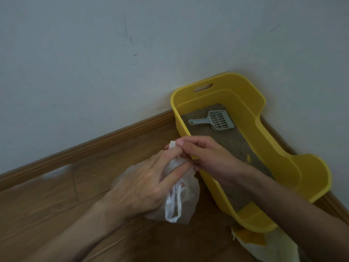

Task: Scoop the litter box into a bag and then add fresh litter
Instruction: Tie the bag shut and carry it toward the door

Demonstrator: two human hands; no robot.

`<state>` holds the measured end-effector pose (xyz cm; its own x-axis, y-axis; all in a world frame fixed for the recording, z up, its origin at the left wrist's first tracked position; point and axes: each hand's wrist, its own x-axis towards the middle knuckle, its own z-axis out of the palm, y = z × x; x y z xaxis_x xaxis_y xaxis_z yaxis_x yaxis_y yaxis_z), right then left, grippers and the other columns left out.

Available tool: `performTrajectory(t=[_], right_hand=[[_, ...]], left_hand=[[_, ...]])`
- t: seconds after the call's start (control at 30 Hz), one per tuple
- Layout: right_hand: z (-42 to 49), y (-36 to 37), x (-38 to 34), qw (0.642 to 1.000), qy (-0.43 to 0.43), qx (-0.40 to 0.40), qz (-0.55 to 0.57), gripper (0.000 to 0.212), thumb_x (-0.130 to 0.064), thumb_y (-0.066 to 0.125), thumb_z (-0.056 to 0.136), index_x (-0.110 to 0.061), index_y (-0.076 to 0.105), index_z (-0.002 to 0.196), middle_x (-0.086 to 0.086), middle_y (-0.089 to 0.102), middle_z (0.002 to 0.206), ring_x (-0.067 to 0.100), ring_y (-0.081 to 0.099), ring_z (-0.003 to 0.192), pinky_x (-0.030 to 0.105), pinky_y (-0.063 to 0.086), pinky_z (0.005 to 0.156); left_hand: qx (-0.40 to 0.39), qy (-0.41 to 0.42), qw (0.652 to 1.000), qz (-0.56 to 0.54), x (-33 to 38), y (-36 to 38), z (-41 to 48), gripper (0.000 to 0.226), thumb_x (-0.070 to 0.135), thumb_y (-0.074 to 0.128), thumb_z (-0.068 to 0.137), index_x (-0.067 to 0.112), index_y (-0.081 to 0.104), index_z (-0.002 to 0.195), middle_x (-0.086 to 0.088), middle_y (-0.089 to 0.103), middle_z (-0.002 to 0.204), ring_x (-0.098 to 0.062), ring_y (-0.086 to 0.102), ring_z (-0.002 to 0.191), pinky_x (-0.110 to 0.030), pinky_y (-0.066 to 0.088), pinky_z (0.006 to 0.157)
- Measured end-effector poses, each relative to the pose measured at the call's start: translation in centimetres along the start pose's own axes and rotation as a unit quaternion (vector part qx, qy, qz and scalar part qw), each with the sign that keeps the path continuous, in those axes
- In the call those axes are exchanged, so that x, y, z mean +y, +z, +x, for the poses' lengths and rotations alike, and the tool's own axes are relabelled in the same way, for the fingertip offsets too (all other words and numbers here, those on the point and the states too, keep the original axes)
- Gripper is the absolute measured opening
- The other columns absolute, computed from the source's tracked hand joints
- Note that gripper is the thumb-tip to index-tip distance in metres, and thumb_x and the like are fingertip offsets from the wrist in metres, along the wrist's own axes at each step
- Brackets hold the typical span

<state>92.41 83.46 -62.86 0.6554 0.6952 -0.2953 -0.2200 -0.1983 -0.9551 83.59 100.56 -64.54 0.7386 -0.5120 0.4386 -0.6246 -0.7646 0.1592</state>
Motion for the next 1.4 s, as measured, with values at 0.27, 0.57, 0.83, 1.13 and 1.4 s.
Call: performTrajectory(t=[0.27, 0.57, 0.83, 1.13, 1.4], right_hand=[[0.1, 0.4, 0.3, 0.992, 0.006, 0.039, 0.122, 0.018, -0.029, 0.065, 0.087, -0.011, 0.068, 0.087, 0.003, 0.052, 0.075, 0.026, 0.042, 0.069, 0.031, 0.031, 0.065], [-1.5, 0.7, 0.3, 0.982, 0.002, 0.145, 0.12, 0.019, -0.013, 0.052, 0.096, -0.006, 0.065, 0.084, -0.005, 0.058, 0.064, 0.0, 0.05, 0.056, 0.012, 0.04, 0.05], [-2.5, 0.4, 1.6, 0.939, 0.059, 0.281, 0.19, 0.018, -0.01, 0.046, 0.099, -0.003, 0.058, 0.089, 0.004, 0.049, 0.067, 0.01, 0.043, 0.058, 0.021, 0.034, 0.05], [-4.6, -2.1, 3.5, 0.92, 0.061, 0.36, 0.141, 0.016, -0.013, 0.045, 0.1, -0.004, 0.056, 0.093, 0.008, 0.065, 0.079, 0.013, 0.06, 0.057, 0.023, 0.043, 0.045], [-4.2, -2.4, 2.7, 0.93, -0.023, 0.294, 0.218, 0.037, -0.028, 0.064, 0.076, -0.002, 0.056, 0.102, 0.014, 0.071, 0.089, 0.02, 0.069, 0.076, 0.021, 0.057, 0.065]], left_hand=[[0.066, -0.112, 0.987, -0.1, 0.6, 0.7, -0.5, 0.042, 0.048, 0.031, 0.103, 0.027, 0.049, 0.133, -0.01, 0.03, 0.133, -0.021, 0.042, 0.115, -0.025, 0.043, 0.095], [0.212, -0.362, 0.835, -0.355, 1.0, -0.5, -2.0, 0.033, 0.023, 0.044, 0.1, 0.015, 0.065, 0.125, -0.004, 0.056, 0.119, -0.012, 0.058, 0.107, -0.013, 0.047, 0.08], [0.269, -0.516, 0.752, -0.31, 0.2, 1.1, -5.4, 0.029, 0.036, 0.053, 0.092, 0.026, 0.07, 0.111, 0.006, 0.068, 0.115, -0.002, 0.064, 0.102, -0.007, 0.046, 0.08], [0.226, -0.593, 0.688, -0.352, -0.6, 1.6, -9.6, 0.023, 0.024, 0.055, 0.092, 0.02, 0.077, 0.098, -0.002, 0.072, 0.106, -0.016, 0.066, 0.098, -0.025, 0.05, 0.085], [0.276, -0.522, 0.701, -0.398, -0.5, -1.7, -5.5, 0.008, 0.014, 0.07, 0.074, 0.01, 0.072, 0.08, -0.009, 0.073, 0.077, -0.014, 0.063, 0.059, -0.022, 0.056, 0.061]])
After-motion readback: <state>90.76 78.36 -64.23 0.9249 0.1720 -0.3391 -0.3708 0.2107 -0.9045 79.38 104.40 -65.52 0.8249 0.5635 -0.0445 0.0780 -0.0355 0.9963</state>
